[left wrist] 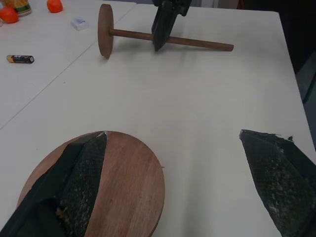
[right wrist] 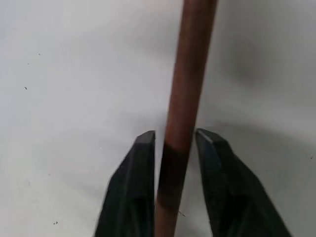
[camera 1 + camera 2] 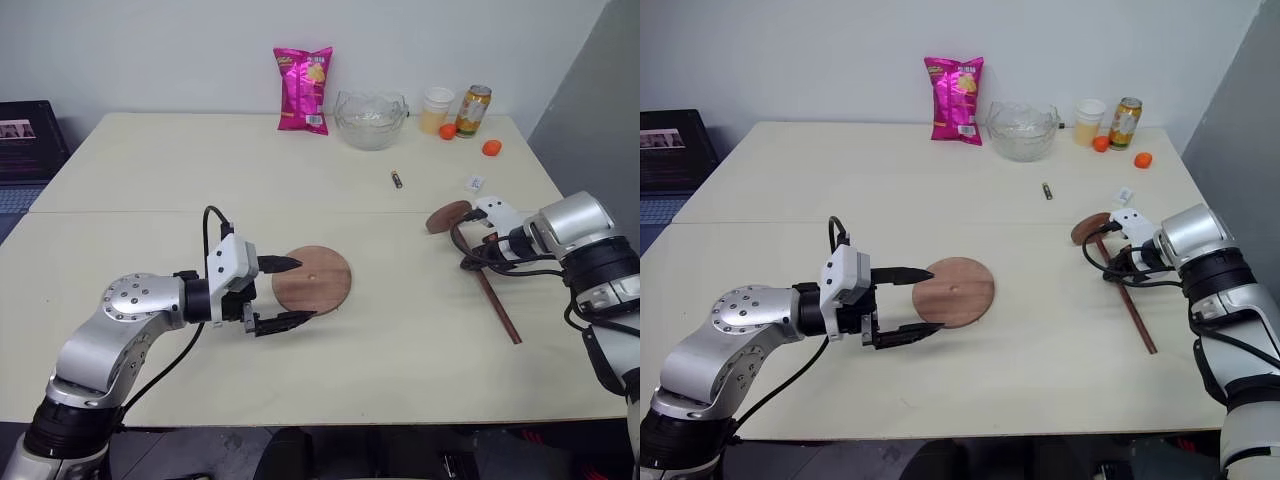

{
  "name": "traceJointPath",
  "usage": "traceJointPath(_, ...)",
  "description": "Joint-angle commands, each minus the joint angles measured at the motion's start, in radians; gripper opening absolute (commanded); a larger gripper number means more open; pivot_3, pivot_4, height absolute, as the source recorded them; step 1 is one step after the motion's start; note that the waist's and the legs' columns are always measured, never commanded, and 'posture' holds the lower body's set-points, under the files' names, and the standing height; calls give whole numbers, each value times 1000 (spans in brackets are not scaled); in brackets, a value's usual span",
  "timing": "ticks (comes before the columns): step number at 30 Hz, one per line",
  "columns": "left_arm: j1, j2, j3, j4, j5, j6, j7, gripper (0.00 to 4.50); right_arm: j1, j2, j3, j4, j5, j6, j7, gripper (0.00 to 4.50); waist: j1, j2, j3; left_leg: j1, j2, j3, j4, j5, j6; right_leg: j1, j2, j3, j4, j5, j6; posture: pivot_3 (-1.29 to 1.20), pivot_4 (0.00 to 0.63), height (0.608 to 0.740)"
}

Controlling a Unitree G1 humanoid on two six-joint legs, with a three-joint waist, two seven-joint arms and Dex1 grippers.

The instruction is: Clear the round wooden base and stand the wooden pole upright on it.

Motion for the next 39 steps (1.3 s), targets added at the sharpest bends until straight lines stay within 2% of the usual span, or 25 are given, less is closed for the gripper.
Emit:
traceJointPath(1, -2, 13, 8, -33, 10, -27, -8, 4500, -35, 0, -19, -8, -10, 11, 14, 270, -1, 0, 0, 0, 0, 0, 0, 0, 0, 0, 0, 0, 0, 0, 0, 0, 150, 740)
traceJointPath(8, 7, 27, 12, -19, 29, -49, -25, 4500, -49, 7, -85, -18, 14, 65, -3, 225, 0, 0, 0, 0, 0, 0, 0, 0, 0, 0, 0, 0, 0, 0, 0, 0, 150, 740)
traceJointPath(13, 40, 62, 96, 11, 20, -42, -23, 4500, -9, 9, -242, -271, 127, 107, 11, 225, -4, 2, 1, -1, 0, 0, 0, 0, 0, -2, 0, 0, 0, 0, 0, 0, 150, 740)
traceJointPath(16, 70, 73, 166, 30, 7, -40, -10, 4500, 41, 62, -378, -441, 200, 121, -32, 225, -6, 2, 1, -2, 1, -1, -1, 0, 0, -3, 0, -1, 1, 0, 0, 0, 150, 740)
traceJointPath(20, 138, 84, 289, 55, -3, -29, 10, 4500, 169, 173, -468, -717, 224, -121, -110, 225, -5, 1, 1, -2, 1, -2, 0, 0, 0, -2, 0, -2, 0, 0, 0, 0, 150, 740)
traceJointPath(23, 210, 98, 351, 62, 11, -40, 2, 4500, 253, 317, -514, -814, 228, -326, -197, 225, -10, 1, 0, -3, 0, -1, -1, 0, 0, -3, 0, -1, 1, 0, 0, 0, 150, 740)
traceJointPath(26, 256, 99, 389, 64, 14, -52, 4, 4500, 311, 413, -507, -850, 229, -482, -222, 225, -14, 1, 1, -3, 0, -1, -1, 0, 0, -3, 0, -1, 1, 0, 1, 0, 150, 740)
traceJointPath(28, 292, 91, 423, 60, 7, -52, 9, 4500, 360, 513, -472, -853, 241, -647, -203, 225, -15, 1, 0, -2, 1, -2, -1, 0, 0, -2, -1, -1, 0, 0, 1, 0, 150, 740)
traceJointPath(31, 326, 84, 447, 57, -1, -56, 6, 4500, 389, 632, -430, -828, 249, -783, -211, 224, -20, 1, 1, -2, 1, -2, -1, 0, 0, -3, 0, -1, 1, 0, 1, 0, 150, 740)
traceJointPath(36, 333, 51, 439, 15, -27, -34, 49, 4500, 429, 746, -290, -713, 160, -1009, -188, 224, -24, 1, 0, -1, 1, -2, -1, 0, 0, -2, 0, -1, 2, 0, 1, 0, 150, 740)
traceJointPath(39, 335, 52, 443, 22, -29, -40, 41, 4500, 428, 791, -249, -625, 124, -1111, -200, 224, -24, 0, 0, 1, 1, -2, -1, 0, 0, 0, 0, -2, 1, 0, 1, 0, 150, 740)
